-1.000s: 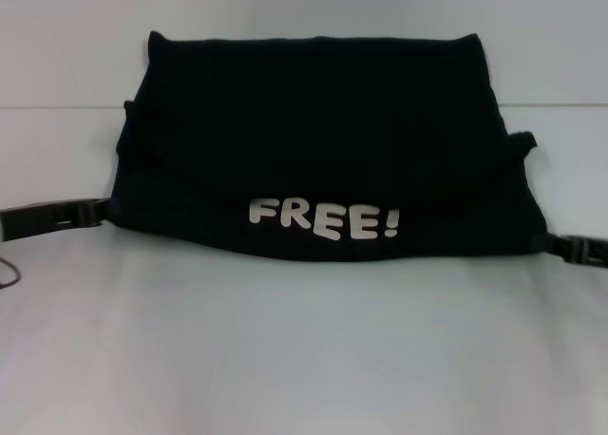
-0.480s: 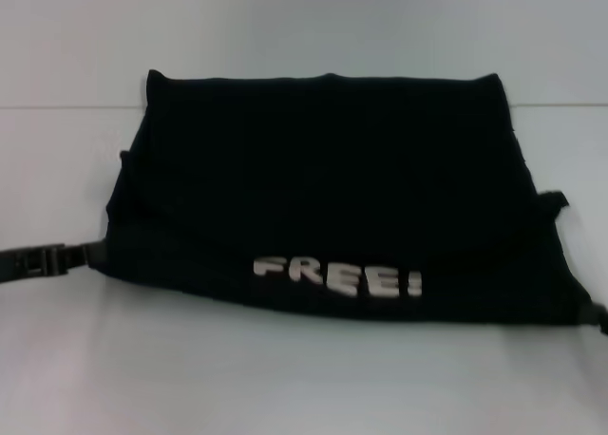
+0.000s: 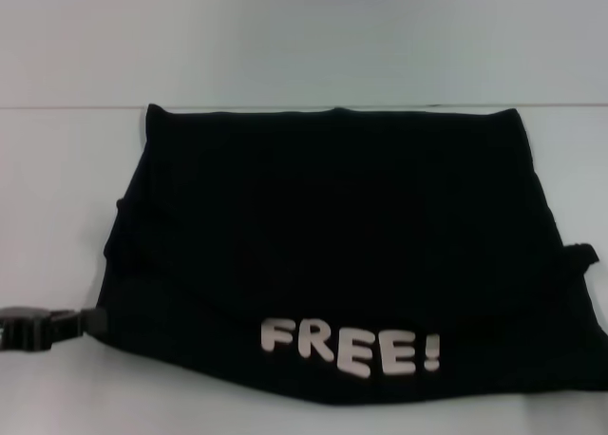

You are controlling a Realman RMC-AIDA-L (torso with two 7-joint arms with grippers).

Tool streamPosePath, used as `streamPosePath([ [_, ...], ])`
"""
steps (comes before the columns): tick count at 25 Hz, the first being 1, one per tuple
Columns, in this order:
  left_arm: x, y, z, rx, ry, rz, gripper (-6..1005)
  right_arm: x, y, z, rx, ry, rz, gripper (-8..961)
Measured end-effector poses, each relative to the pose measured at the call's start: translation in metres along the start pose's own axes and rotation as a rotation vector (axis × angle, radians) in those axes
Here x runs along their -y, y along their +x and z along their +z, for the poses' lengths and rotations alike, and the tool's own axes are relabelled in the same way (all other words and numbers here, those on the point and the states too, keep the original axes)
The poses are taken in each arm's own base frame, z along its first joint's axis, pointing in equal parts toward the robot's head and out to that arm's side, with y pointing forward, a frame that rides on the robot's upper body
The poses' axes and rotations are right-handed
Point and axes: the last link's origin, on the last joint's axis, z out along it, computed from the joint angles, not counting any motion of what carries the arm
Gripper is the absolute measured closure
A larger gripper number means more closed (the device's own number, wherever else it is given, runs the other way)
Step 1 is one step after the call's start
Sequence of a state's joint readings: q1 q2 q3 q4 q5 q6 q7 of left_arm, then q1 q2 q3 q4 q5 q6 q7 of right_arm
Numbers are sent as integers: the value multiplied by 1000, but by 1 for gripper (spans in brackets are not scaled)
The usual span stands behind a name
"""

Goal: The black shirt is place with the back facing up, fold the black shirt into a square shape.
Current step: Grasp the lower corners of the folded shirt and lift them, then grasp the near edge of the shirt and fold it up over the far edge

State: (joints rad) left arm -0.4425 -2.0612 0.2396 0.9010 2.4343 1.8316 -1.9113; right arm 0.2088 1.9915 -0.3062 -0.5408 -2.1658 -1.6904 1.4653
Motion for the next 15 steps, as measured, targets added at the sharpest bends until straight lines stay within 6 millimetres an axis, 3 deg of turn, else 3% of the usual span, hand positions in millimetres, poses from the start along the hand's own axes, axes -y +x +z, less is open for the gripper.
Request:
streamPosePath([
  [15,-10,-29,-13,95,-72,-16,997,-20,27,-28,6,-64,9,891],
])
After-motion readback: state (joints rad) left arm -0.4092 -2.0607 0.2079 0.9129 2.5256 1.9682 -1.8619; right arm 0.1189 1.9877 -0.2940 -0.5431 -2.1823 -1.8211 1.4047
